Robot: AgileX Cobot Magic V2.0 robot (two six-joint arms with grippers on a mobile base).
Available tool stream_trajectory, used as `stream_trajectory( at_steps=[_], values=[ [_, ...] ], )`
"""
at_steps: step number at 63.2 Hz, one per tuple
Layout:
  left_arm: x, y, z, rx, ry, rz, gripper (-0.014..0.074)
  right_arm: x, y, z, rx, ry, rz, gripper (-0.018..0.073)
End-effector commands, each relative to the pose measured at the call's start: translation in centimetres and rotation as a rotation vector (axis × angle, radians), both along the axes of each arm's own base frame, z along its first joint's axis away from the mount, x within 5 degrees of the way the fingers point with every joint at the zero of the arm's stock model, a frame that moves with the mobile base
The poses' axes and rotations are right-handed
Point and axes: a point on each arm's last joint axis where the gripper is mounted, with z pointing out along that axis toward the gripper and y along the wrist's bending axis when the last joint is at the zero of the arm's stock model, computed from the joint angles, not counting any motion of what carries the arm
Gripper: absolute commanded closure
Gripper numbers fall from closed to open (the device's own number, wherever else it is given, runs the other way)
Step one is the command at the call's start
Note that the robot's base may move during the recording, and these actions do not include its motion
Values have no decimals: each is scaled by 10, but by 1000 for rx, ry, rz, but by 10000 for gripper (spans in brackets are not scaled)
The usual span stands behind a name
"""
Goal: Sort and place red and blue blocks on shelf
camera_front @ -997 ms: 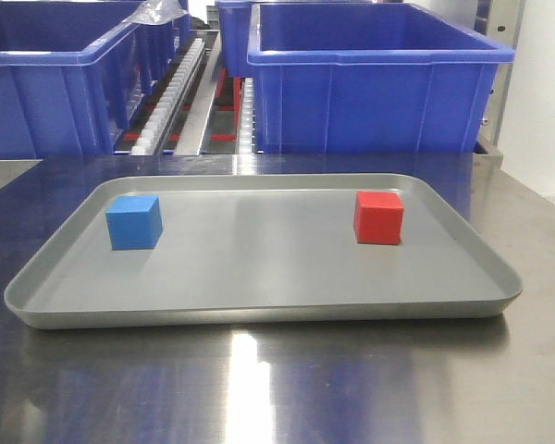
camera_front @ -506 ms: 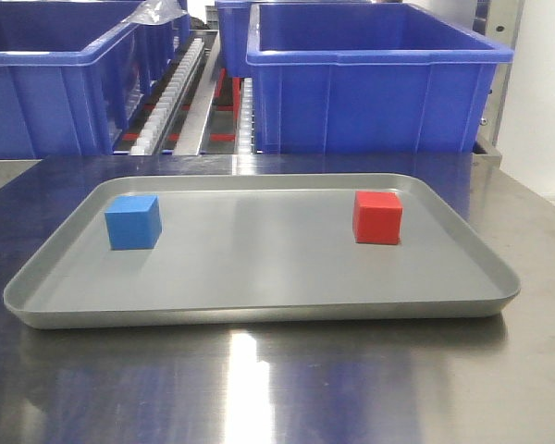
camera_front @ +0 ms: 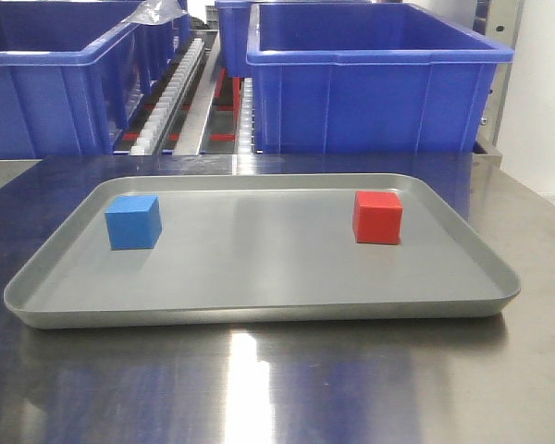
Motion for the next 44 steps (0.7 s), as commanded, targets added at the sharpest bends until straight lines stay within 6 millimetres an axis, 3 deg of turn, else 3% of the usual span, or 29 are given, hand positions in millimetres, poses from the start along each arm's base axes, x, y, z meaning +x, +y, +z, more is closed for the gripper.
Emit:
stream_trajectory(
  at_steps=[1, 12, 31, 44],
  values=[
    [-1, 0, 0, -3, -75, 3, 473, 21, 12, 13, 47, -13, -21, 496],
    [-1, 0, 0, -3, -75, 3, 473, 55, 38, 10, 58, 91, -50, 385],
    [-1, 0, 0, -3, -75, 3, 473, 102, 97, 4, -15, 214, -33, -38],
    [-1, 0, 0, -3, -75, 3, 473, 129, 131, 2, -124, 370, -27, -64]
  ],
)
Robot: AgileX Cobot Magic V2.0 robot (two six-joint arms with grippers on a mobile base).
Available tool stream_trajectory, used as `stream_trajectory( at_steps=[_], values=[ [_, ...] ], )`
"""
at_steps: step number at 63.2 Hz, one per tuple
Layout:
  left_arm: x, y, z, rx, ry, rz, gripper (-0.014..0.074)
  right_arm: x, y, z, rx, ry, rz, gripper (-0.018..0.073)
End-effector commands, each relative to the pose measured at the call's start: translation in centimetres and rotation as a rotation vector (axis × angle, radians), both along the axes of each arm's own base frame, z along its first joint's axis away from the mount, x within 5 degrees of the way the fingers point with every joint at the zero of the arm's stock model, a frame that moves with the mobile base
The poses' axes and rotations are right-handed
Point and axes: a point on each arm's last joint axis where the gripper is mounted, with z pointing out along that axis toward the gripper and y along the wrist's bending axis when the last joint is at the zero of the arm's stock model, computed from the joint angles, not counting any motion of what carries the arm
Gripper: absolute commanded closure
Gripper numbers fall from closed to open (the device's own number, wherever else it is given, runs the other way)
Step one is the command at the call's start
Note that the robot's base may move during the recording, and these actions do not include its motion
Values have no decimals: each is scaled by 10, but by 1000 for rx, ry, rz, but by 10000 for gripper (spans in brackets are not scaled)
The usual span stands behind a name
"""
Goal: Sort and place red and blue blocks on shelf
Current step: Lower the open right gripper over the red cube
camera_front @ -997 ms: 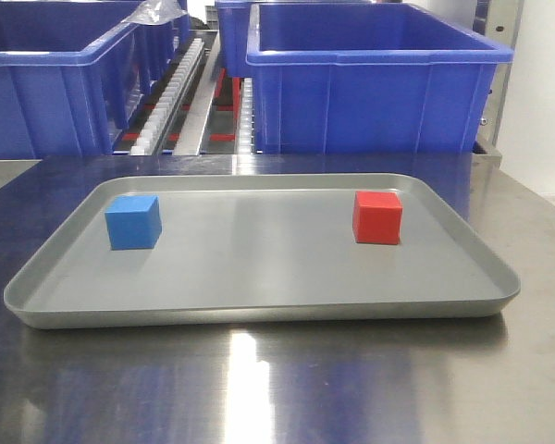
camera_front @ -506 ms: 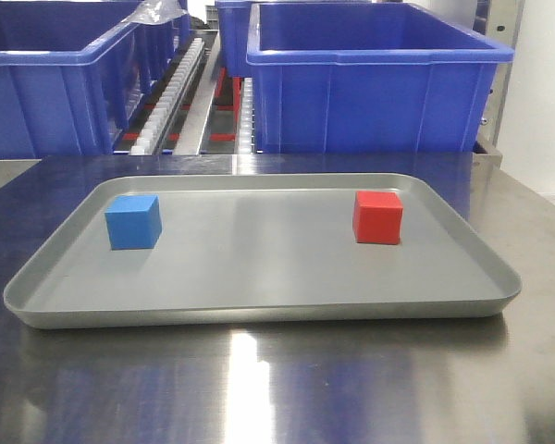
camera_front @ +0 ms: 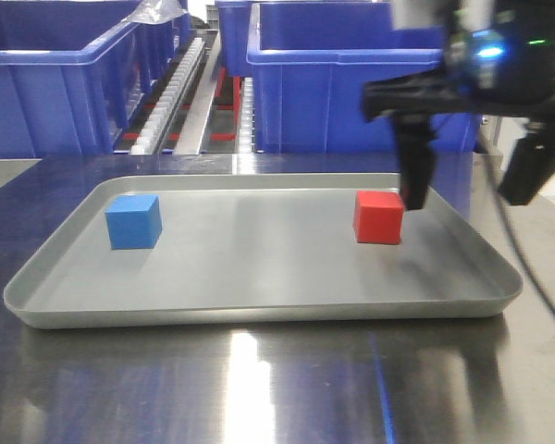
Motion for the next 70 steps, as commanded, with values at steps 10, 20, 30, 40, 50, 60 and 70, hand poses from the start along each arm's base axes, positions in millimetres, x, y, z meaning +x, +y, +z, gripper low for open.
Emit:
stream_trajectory(
  at_steps=[10, 20, 30, 40, 50, 60, 70],
  values=[
    [-1, 0, 0, -3, -75, 3, 473, 28, 21, 35, -16, -14, -6, -64],
    [-1, 0, 0, -3, -75, 3, 473, 46, 36, 45, 54, -42, -12, -64],
    [-1, 0, 0, -3, -75, 3, 473, 57, 44, 36, 62, -23, -14, -64],
    [-1, 0, 0, -3, -75, 3, 473, 59, 48, 25, 77, 17, -21, -64],
    [-1, 0, 0, -3, -75, 3, 473, 64, 41, 23, 79, 22, -45, -64],
    [-1, 0, 0, -3, -75, 3, 473, 66, 38, 23, 78, 22, -49, -64],
    [-1, 0, 0, -3, -75, 3, 473, 67, 36, 21, 79, 22, -54, -64]
  ],
)
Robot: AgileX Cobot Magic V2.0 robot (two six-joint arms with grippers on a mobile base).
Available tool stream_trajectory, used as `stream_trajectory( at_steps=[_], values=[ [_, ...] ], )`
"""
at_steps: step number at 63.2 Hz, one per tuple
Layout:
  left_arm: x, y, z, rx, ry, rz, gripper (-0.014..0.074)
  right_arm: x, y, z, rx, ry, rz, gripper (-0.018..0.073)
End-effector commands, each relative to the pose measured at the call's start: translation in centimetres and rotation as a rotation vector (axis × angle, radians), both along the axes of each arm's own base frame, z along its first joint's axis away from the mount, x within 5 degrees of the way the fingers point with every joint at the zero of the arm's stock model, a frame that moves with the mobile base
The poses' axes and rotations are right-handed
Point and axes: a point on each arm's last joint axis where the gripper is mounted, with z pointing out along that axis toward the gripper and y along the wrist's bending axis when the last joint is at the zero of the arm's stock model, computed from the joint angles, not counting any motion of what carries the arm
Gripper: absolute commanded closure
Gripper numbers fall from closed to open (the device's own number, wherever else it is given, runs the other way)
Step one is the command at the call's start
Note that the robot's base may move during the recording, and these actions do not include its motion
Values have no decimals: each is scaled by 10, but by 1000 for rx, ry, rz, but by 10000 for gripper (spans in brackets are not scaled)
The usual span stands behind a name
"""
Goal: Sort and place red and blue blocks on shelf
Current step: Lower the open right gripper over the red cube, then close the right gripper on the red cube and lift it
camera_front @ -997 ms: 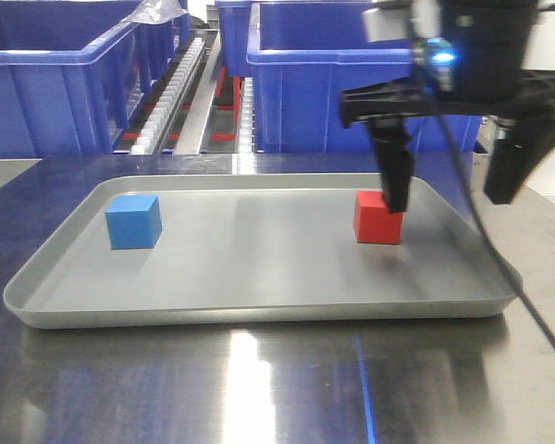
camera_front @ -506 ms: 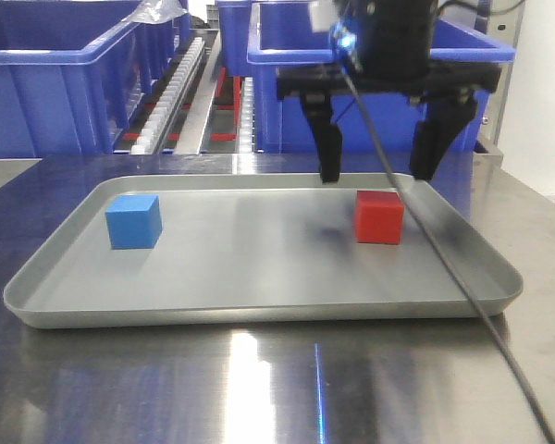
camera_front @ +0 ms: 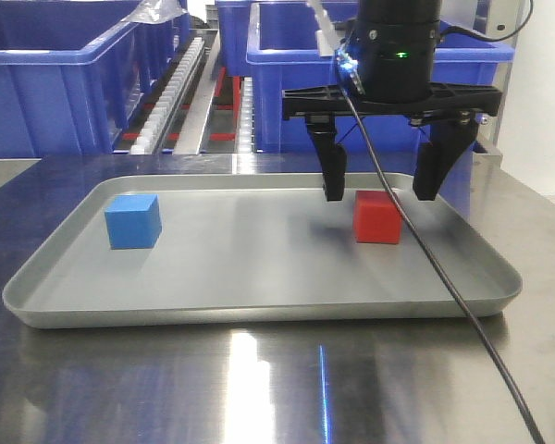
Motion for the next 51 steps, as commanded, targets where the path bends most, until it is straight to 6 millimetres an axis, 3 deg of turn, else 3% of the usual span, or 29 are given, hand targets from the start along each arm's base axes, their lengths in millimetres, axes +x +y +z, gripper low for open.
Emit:
stream_trajectory(
  at_steps=[1, 15, 34, 41, 51],
  values=[
    [-1, 0, 0, -3, -75, 3, 473, -1, -7, 31, 39, -86, -2, -64],
    [-1, 0, 0, -3, -75, 3, 473, -3, -7, 17, 48, -67, -4, -64],
    [-1, 0, 0, -3, -75, 3, 473, -3, -7, 15, 50, -68, -3, -59],
    [-1, 0, 0, -3, -75, 3, 473, -2, -6, 15, 54, -74, -3, 27],
    [-1, 0, 0, -3, -75, 3, 473, -2, -6, 15, 56, -80, -2, 239]
  ],
)
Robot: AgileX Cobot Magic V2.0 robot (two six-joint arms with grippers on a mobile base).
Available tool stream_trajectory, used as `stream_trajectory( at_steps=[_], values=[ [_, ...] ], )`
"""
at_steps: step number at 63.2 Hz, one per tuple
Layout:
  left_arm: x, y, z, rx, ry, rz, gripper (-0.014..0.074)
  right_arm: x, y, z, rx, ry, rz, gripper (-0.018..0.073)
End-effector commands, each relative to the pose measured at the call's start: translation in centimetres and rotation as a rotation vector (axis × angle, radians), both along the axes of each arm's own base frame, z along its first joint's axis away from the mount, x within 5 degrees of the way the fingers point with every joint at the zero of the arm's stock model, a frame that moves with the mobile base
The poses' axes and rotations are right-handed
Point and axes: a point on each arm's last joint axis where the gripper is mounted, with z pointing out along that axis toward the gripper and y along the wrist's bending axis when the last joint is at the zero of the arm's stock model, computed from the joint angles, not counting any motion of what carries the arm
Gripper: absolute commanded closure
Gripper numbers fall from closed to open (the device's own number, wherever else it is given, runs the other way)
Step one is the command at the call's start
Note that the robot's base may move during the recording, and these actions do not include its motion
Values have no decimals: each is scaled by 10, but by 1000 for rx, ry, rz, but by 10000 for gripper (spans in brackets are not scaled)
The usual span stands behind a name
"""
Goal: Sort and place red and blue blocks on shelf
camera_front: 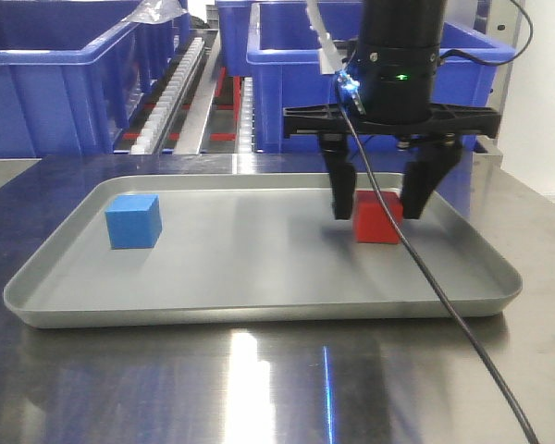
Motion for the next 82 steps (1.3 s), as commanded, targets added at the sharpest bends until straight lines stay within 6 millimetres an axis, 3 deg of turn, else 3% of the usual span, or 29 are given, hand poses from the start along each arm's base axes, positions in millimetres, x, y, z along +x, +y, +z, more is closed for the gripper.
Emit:
stream_trajectory(
  at_steps=[1, 6, 18, 30, 41, 51, 59, 67, 82],
  values=[
    [-1, 0, 0, -3, -75, 3, 473, -1, -4, 30, 38, -90, 5, 252],
    [-1, 0, 0, -3, -75, 3, 473, -1, -5, 30, 36, -88, 5, 291],
    [-1, 0, 0, -3, -75, 3, 473, -3, -6, 36, 39, -100, 6, 291],
    [-1, 0, 0, -3, -75, 3, 473, -9, -15, 64, 37, -197, 142, 291],
    [-1, 0, 0, -3, -75, 3, 473, -14, -36, 95, 25, -359, 309, 291],
    [-1, 0, 0, -3, -75, 3, 473, -28, -72, 104, 51, -497, 306, 291],
    [-1, 0, 0, -3, -75, 3, 473, -48, -112, 107, 71, -599, 198, 323],
    [-1, 0, 0, -3, -75, 3, 473, -85, -157, 105, 46, -675, 69, 522],
    [-1, 0, 0, -3, -75, 3, 473, -147, -207, 104, -16, -874, -119, 503]
  ],
)
